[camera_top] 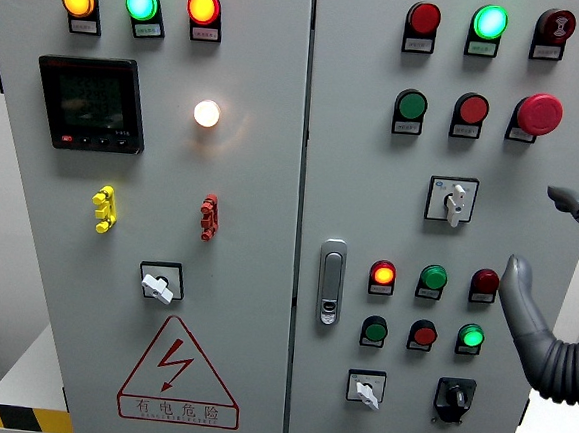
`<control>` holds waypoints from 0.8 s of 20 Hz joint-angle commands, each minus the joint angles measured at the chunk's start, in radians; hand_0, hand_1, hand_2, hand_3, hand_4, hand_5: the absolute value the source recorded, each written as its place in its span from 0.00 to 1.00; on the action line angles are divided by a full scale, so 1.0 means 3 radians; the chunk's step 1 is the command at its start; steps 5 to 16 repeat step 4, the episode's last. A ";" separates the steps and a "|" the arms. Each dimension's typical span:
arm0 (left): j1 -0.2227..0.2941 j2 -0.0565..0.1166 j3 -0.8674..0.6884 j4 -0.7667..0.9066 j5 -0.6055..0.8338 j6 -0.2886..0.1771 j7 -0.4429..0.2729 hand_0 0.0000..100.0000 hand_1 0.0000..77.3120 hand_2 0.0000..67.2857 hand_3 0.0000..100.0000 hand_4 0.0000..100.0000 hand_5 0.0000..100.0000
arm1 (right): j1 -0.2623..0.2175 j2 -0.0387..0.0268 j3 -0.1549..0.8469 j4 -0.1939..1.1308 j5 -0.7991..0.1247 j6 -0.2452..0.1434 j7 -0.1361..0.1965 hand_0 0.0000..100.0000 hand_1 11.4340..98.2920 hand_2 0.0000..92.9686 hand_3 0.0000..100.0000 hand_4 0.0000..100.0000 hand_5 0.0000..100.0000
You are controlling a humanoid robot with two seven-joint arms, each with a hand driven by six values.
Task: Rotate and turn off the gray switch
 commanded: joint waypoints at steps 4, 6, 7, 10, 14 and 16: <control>0.0000 0.0000 0.0000 0.0001 -0.0001 0.0000 0.0003 0.00 0.00 0.19 0.18 0.09 0.12 | -0.0064 -0.0003 0.0010 0.0000 -0.0011 -0.0100 0.0026 0.65 0.34 0.25 0.28 0.13 0.19; 0.0000 0.0000 0.0000 0.0001 -0.0001 0.0000 0.0003 0.00 0.00 0.19 0.18 0.09 0.12 | -0.0064 -0.0003 0.0010 0.0000 -0.0011 -0.0100 0.0026 0.65 0.34 0.25 0.28 0.13 0.19; 0.0000 0.0000 0.0000 0.0001 -0.0001 0.0000 0.0003 0.00 0.00 0.19 0.18 0.09 0.12 | -0.0064 -0.0003 0.0010 0.0000 -0.0011 -0.0100 0.0026 0.65 0.34 0.25 0.28 0.13 0.19; 0.0000 0.0000 0.0000 0.0001 -0.0001 0.0000 0.0003 0.00 0.00 0.19 0.18 0.09 0.12 | -0.0064 -0.0003 0.0010 0.0000 -0.0011 -0.0100 0.0026 0.65 0.34 0.25 0.28 0.13 0.19; 0.0000 0.0000 0.0000 0.0001 -0.0001 0.0000 0.0003 0.00 0.00 0.19 0.18 0.09 0.12 | -0.0064 -0.0003 0.0010 0.0000 -0.0011 -0.0100 0.0026 0.65 0.34 0.25 0.28 0.13 0.19; 0.0000 0.0000 0.0000 0.0001 -0.0001 0.0000 0.0003 0.00 0.00 0.19 0.18 0.09 0.12 | -0.0064 -0.0003 0.0010 0.0000 -0.0011 -0.0100 0.0026 0.65 0.34 0.25 0.28 0.13 0.19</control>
